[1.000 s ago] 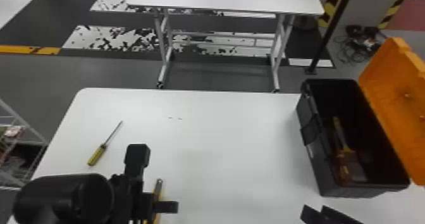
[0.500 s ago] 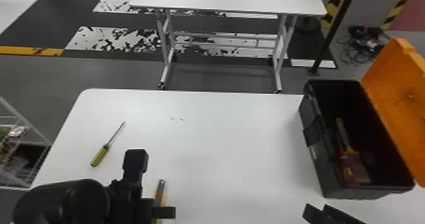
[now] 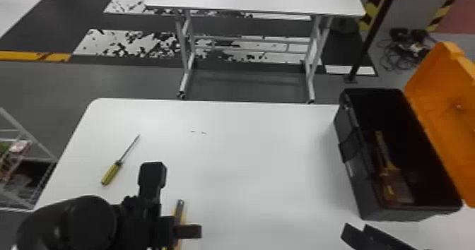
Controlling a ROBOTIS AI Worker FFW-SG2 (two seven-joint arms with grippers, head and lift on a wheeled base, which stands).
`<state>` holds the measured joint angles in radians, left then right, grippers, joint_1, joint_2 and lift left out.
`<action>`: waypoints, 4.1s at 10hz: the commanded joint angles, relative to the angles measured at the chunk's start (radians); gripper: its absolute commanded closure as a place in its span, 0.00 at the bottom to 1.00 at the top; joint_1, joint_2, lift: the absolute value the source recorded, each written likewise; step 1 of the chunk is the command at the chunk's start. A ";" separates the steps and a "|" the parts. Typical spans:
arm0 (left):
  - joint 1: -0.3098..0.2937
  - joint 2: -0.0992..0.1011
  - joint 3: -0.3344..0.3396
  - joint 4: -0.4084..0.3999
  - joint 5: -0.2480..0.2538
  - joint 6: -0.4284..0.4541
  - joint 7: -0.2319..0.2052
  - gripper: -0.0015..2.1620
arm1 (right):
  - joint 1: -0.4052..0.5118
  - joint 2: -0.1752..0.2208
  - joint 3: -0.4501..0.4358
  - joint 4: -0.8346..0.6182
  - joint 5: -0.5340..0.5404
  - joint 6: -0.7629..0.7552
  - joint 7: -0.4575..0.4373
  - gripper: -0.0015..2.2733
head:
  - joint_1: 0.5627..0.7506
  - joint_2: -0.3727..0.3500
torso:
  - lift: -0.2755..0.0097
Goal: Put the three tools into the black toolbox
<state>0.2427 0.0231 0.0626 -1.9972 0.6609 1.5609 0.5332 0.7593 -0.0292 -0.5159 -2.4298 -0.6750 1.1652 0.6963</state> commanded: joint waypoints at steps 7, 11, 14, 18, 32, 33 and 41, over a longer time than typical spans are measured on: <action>-0.014 0.008 0.014 0.023 0.031 0.010 0.005 0.14 | -0.003 0.011 0.005 0.000 -0.008 -0.015 0.000 0.04 | 0.70 0.48 | 0.79; 0.000 0.011 0.013 0.018 0.075 0.010 0.071 0.14 | -0.023 0.011 0.002 0.035 -0.028 -0.021 0.000 0.04 | 0.70 0.51 | 0.79; 0.010 0.008 0.008 0.011 0.108 0.010 0.117 0.14 | -0.038 0.011 -0.007 0.049 -0.037 -0.021 -0.001 0.04 | 0.70 0.49 | 0.79; 0.024 0.018 0.036 0.008 0.131 0.010 0.120 0.15 | -0.054 0.011 -0.007 0.064 -0.043 -0.021 -0.001 0.04 | 0.70 0.48 | 0.79; 0.096 0.040 0.163 -0.273 0.149 0.010 -0.211 0.79 | -0.072 0.014 0.002 0.083 -0.040 -0.031 -0.004 0.04 | 0.70 0.46 | 0.79; 0.104 0.038 0.184 -0.275 0.106 0.010 -0.334 0.79 | -0.072 0.014 0.002 0.078 -0.038 -0.028 -0.004 0.04 | 0.70 0.45 | 0.79; 0.132 0.028 0.034 -0.063 -0.320 0.010 -1.197 0.79 | -0.106 0.012 0.071 0.040 0.029 0.028 -0.032 0.04 | 0.70 0.23 | 0.79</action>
<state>0.3753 0.0506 0.1009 -2.0829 0.3451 1.5609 -0.6616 0.6549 -0.0168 -0.4550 -2.3910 -0.6533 1.1928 0.6640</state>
